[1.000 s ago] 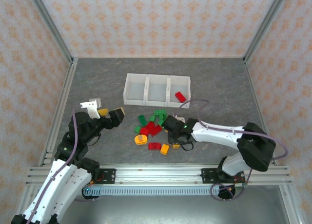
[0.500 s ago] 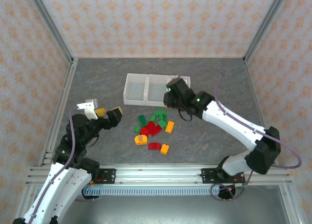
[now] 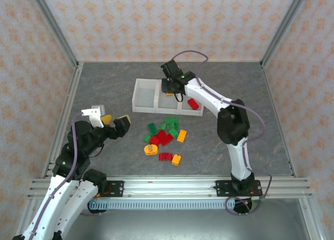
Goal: Sort the legos into containers by color
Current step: Place the lego in the container, then pick up the lego from the bottom-center of the table.
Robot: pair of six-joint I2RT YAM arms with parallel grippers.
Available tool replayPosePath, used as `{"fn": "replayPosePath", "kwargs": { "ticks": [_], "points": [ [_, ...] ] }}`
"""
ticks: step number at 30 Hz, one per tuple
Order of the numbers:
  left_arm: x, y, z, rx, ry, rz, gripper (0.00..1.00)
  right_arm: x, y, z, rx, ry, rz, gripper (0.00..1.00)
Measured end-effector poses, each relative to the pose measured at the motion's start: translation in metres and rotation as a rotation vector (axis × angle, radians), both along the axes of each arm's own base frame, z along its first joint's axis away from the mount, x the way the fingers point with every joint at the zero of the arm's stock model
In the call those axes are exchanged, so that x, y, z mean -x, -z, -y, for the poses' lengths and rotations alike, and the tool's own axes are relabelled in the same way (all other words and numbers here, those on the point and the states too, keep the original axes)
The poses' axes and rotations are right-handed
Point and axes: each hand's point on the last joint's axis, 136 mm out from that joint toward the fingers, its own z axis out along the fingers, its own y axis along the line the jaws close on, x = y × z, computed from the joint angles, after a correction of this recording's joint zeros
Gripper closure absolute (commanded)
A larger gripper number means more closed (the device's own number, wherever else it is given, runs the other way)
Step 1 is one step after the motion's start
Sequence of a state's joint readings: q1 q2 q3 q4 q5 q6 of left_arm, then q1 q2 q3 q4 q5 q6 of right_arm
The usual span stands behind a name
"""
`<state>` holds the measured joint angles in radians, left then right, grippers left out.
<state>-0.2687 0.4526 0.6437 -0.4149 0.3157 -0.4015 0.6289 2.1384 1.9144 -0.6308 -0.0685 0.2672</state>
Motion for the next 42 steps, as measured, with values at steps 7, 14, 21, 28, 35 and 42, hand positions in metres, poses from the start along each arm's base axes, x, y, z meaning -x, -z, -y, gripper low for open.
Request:
{"fn": "replayPosePath", "kwargs": {
  "ticks": [7, 14, 21, 28, 35, 42],
  "points": [
    [0.010, -0.007, 0.001, 0.010, 0.026, 0.051, 0.01, -0.008, 0.034, -0.006, 0.037, -0.013, -0.055, 0.41],
    [0.021, -0.021, 0.002, 0.032, 0.048, 0.115, 0.01, -0.012, 0.014, -0.008, 0.011, 0.011, -0.046, 0.01],
    [0.025, -0.025, 0.002, 0.034, 0.051, 0.148, 0.01, 0.024, -0.032, 0.013, -0.005, 0.040, -0.045, 0.00],
    [0.022, -0.021, 0.003, 0.030, 0.051, 0.130, 0.01, 0.140, -0.079, 0.042, -0.101, 0.074, -0.042, 0.00],
    [0.020, -0.017, 0.004, 0.027, 0.059, 0.114, 0.01, 0.242, -0.022, 0.055, -0.171, 0.162, -0.236, 0.00],
    [0.020, -0.013, 0.007, 0.029, 0.073, 0.106, 0.01, 0.302, 0.023, 0.032, -0.164, 0.200, -0.379, 0.05]
  ]
}}
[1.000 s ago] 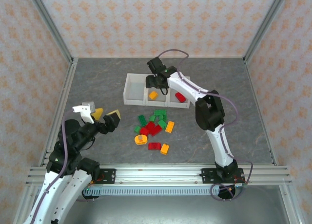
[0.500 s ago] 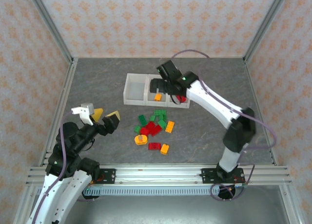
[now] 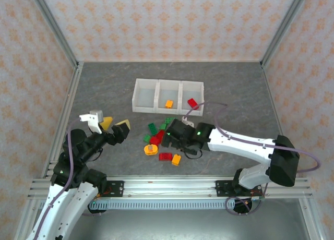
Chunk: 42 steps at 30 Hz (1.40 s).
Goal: Sort the legos into containers by color
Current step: Pick up the lego from the bottom-center of the table.
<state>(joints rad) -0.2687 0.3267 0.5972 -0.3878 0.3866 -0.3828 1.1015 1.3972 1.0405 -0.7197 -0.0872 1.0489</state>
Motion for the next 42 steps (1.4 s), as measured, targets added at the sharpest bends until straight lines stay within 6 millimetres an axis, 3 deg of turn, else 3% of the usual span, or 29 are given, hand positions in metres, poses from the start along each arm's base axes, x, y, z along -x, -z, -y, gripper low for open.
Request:
{"fn": "replayPosePath", "kwargs": {
  "ticks": [4, 7, 10, 21, 30, 42],
  "points": [
    [0.000, 0.000, 0.000, 0.000, 0.000, 0.001, 0.01, 0.007, 0.024, -0.003, 0.033, 0.023, -0.038, 0.12],
    [0.001, 0.000, 0.000, 0.002, 0.000, 0.006, 0.01, 0.014, 0.050, 0.008, 0.089, 0.037, -0.076, 0.18],
    [0.003, -0.004, -0.001, 0.006, 0.000, 0.022, 0.01, 0.019, 0.063, 0.016, 0.121, 0.045, -0.099, 0.24],
    [0.003, -0.006, -0.001, 0.009, -0.001, 0.032, 0.01, 0.023, 0.075, 0.001, 0.102, 0.017, -0.105, 0.28],
    [0.003, -0.005, -0.002, 0.008, -0.006, 0.030, 0.01, 0.024, 0.089, 0.004, 0.135, 0.002, -0.114, 0.48],
    [0.002, -0.005, -0.002, 0.007, -0.009, 0.030, 0.01, 0.022, 0.088, 0.004, 0.126, -0.020, -0.083, 0.58]
  ]
}}
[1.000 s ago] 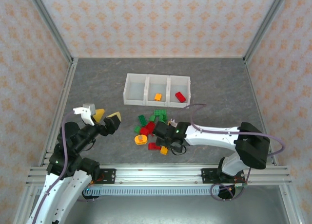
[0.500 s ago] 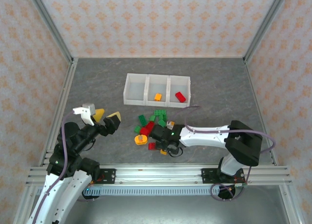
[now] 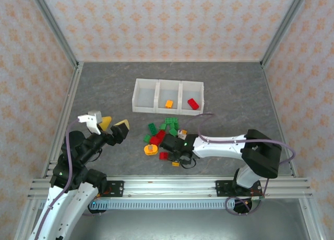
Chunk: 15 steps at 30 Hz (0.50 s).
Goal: Sort the legos into containers by color
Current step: Pick up the lego from the bottom-center of the table.
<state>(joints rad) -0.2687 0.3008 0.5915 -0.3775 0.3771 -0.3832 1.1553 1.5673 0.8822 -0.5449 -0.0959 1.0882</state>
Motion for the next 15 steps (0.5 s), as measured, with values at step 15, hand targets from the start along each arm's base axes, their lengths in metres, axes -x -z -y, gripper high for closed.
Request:
{"fn": "replayPosePath", "kwargs": {
  "ticks": [15],
  "points": [
    [-0.002, 0.002, -0.002, -0.005, -0.018, -0.007, 0.01, 0.001, -0.013, 0.017, -0.028, -0.023, 0.060, 0.67]
  ]
}}
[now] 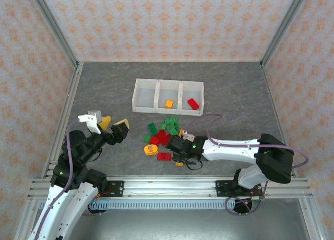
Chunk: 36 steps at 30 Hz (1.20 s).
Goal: Sort the legos into containers by color
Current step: Pick up the lego from the bottom-center of the table, then place the lego in the container.
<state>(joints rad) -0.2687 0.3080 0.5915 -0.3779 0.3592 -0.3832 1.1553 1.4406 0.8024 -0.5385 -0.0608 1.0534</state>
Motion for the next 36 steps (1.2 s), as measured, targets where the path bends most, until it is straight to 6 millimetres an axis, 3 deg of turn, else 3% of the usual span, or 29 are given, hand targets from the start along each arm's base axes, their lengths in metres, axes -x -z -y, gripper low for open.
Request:
{"fn": "replayPosePath", "kwargs": {
  "ticks": [4, 7, 11, 14, 17, 19, 22, 28, 32, 36],
  "points": [
    [0.000, 0.000, 0.000, 0.000, 0.000, -0.001, 0.01, -0.009, -0.012, 0.000, 0.030, -0.021, 0.051, 0.64],
    [0.000, 0.000, 0.000, -0.001, 0.000, -0.002, 0.01, -0.033, -0.051, -0.019, 0.002, -0.050, 0.159, 0.64],
    [0.000, 0.000, 0.000, -0.001, -0.001, -0.002, 0.01, -0.083, -0.119, -0.042, -0.093, -0.036, 0.341, 0.64],
    [0.000, 0.000, 0.000, 0.000, -0.001, -0.002, 0.01, -0.131, -0.159, -0.036, -0.115, 0.012, 0.453, 0.64],
    [0.000, 0.000, 0.000, -0.001, -0.001, -0.002, 0.01, -0.178, -0.186, -0.029, -0.093, 0.052, 0.545, 0.64],
    [0.000, 0.000, 0.000, -0.001, -0.001, -0.002, 0.01, -0.202, -0.194, -0.030, -0.067, 0.051, 0.584, 0.64],
    [0.000, 0.000, 0.000, 0.000, -0.001, -0.002, 0.01, -0.237, -0.189, -0.037, -0.011, 0.030, 0.608, 0.65],
    [-0.001, 0.001, -0.001, -0.001, -0.005, -0.002, 0.01, -0.303, -0.135, -0.040, 0.110, -0.014, 0.557, 0.65],
    [-0.002, 0.001, -0.002, -0.003, -0.016, -0.003, 0.01, -0.337, -0.103, -0.043, 0.154, -0.043, 0.509, 0.63],
    [-0.003, 0.004, -0.004, -0.007, -0.027, -0.009, 0.01, -0.358, -0.093, -0.054, 0.169, -0.070, 0.500, 0.56]
  ]
}}
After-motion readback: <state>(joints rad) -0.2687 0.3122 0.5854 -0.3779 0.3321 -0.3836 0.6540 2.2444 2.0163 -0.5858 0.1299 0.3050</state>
